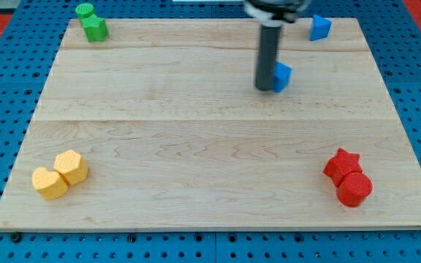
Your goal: Move blue cube to the bottom left of the blue triangle
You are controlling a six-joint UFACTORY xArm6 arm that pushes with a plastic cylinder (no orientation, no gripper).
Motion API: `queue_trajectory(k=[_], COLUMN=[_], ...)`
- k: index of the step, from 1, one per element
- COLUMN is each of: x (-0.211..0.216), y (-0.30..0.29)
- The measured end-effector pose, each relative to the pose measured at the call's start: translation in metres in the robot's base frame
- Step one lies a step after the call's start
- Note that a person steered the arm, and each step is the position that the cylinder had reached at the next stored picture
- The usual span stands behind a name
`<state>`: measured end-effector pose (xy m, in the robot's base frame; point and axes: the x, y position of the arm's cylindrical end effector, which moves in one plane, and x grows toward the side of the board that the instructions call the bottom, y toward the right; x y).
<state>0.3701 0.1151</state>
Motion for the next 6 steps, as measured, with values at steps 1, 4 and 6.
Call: queue_trajectory(k=[1,4,6], x=[-0.002,-0.038,-0.051], y=[0.05,0.041,-0.006])
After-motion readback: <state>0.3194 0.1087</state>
